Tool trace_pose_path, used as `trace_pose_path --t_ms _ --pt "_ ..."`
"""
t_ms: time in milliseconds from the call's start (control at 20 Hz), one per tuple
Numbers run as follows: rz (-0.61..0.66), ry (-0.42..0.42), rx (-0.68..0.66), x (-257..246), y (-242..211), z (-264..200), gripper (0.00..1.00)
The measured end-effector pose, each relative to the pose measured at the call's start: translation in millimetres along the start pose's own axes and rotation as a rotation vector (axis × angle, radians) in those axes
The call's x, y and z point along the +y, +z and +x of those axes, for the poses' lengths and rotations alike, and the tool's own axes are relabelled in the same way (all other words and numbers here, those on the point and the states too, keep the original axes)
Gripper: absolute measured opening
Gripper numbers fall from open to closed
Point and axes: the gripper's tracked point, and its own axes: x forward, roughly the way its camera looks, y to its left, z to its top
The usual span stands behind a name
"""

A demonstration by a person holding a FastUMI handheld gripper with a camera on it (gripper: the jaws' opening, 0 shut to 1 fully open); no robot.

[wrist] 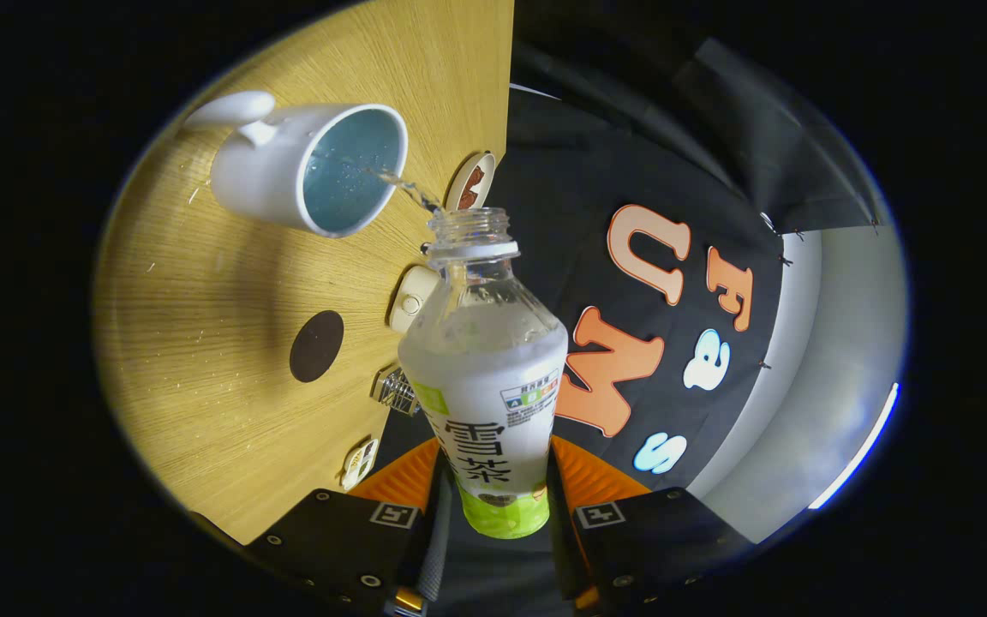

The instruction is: Take the bottle from table, then pour the juice into the cup, finally place the bottle on the coaster

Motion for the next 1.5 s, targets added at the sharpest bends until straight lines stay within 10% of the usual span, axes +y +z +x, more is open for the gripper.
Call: trace_pose_path --t_ms 1500 --pt "-0.147 -0.024 -0.023 -25 6 1 0.52"
